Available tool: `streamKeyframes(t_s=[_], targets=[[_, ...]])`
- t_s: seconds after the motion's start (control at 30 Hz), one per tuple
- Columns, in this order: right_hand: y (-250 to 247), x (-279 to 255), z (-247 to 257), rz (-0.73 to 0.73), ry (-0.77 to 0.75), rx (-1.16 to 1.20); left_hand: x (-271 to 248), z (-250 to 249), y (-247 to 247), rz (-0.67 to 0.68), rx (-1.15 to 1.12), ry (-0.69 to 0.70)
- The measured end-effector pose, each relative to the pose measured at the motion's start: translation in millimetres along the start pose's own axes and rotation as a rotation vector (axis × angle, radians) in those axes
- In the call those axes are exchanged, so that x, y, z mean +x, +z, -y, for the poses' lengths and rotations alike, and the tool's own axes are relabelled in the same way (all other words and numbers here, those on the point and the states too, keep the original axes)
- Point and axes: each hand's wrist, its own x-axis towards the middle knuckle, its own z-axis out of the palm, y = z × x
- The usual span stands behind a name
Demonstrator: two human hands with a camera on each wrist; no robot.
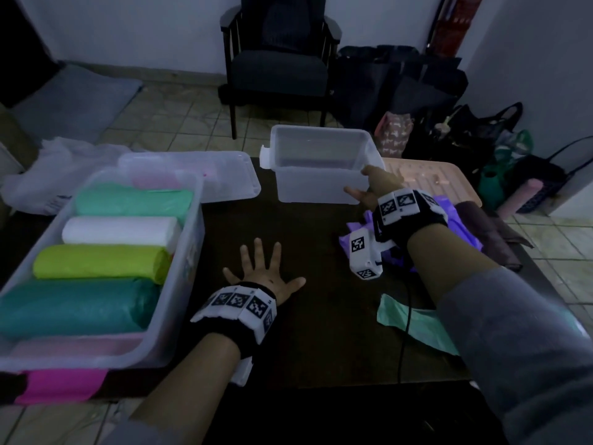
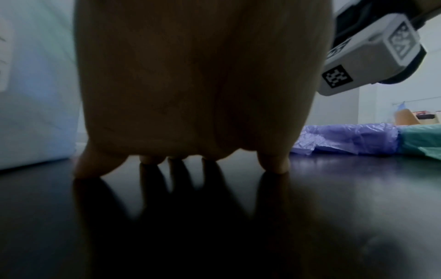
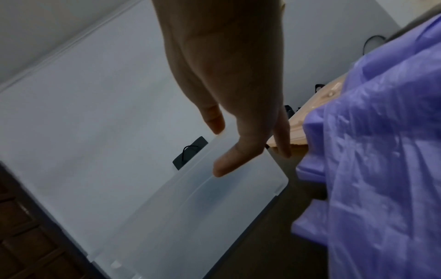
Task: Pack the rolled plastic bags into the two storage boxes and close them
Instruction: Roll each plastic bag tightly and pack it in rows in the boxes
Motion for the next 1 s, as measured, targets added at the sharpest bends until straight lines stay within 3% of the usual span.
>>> streamKeyframes(t_s=[0.13,0.3,0.47,0.6,0.77,1.0], targets=[[0,-6,-6,-0.048,-0.149,-0.193,-2,2,0,0.003,-0.01,0.01],[-10,-23,-13,-0.048,-0.145,-0.2,-6,4,3,-0.023,-0.014,0.028],[-20,-27,-18,0.092,0.067,0.079,-10,7,8,-0.045,-0.009,0.025],[-26,-43,-15,0.114,0.083,0.074,-15,13,13,-0.065,-0.011,0.026],[-31,-61,-13,0.154,0.253,0.104,-20,16,23,-0.114,-0.05,0.016],[-27,-85,-16,0.244,0.268,0.067,-25,20,31,-0.148,-0.075,0.023]])
